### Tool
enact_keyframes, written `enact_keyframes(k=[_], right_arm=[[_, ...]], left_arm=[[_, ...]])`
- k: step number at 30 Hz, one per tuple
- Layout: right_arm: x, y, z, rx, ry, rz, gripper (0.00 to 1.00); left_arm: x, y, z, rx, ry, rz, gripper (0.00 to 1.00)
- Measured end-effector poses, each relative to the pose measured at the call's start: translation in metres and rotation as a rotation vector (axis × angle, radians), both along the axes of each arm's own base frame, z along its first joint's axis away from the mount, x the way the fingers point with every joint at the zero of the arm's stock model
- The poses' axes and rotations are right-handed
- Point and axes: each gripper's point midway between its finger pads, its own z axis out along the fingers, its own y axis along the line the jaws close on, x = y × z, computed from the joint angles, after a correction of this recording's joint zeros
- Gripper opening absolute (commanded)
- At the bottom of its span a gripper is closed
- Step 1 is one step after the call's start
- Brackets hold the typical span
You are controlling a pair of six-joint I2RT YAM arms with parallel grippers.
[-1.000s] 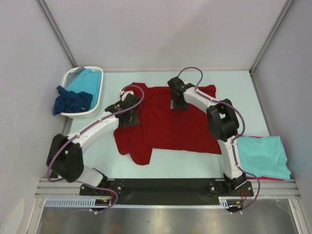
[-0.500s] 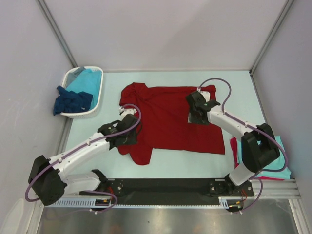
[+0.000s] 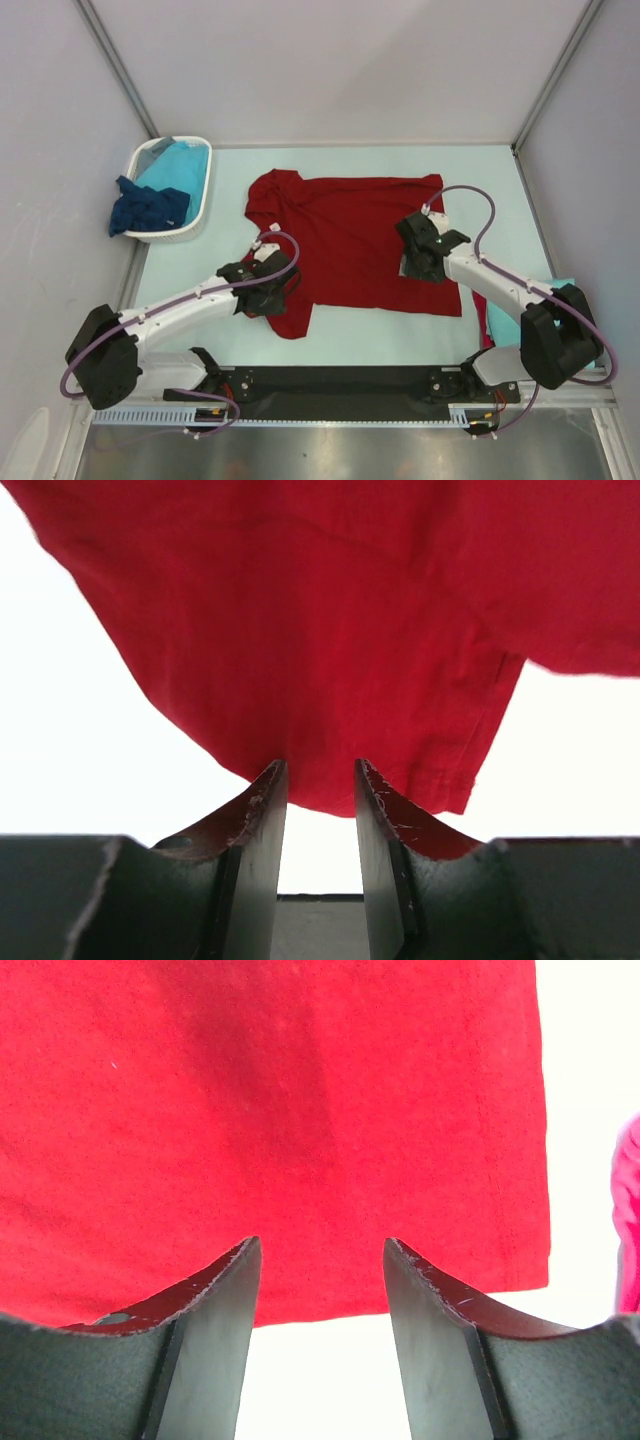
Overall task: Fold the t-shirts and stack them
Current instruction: Flatten out the tshirt
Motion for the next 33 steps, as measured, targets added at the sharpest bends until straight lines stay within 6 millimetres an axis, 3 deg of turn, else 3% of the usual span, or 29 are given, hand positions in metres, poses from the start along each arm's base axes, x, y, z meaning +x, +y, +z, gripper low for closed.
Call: enact_keyframes(k=[7, 14, 20, 25, 33], right_arm=[[-0.028, 0.0, -0.004, 0.015, 0.021, 0.014, 0.58], [-0.054, -0.001, -0.024, 0.011, 0.079, 0.023, 0.58], [-0.071, -0.006, -0.042, -0.004, 0.126, 0.029, 0.58], [-0.068, -0.005, -0.044, -0.001, 0.119, 0.031, 0.58], [-0.05, -0.007, -0.044, 0.011, 0.115, 0.011, 0.58]], left_arm=[[-0.015, -0.007, -0.01, -0.002, 0.032, -0.015, 0.4], [-0.025, -0.014, -0.016, -0.002, 0.051, -0.008, 0.42], [-0.032, -0.013, -0.034, 0.035, 0.088, 0.007, 0.43], [-0.033, -0.014, -0.046, 0.063, 0.113, 0.012, 0.43], [-0.029, -0.019, -0.047, 0.086, 0.125, 0.011, 0.4]])
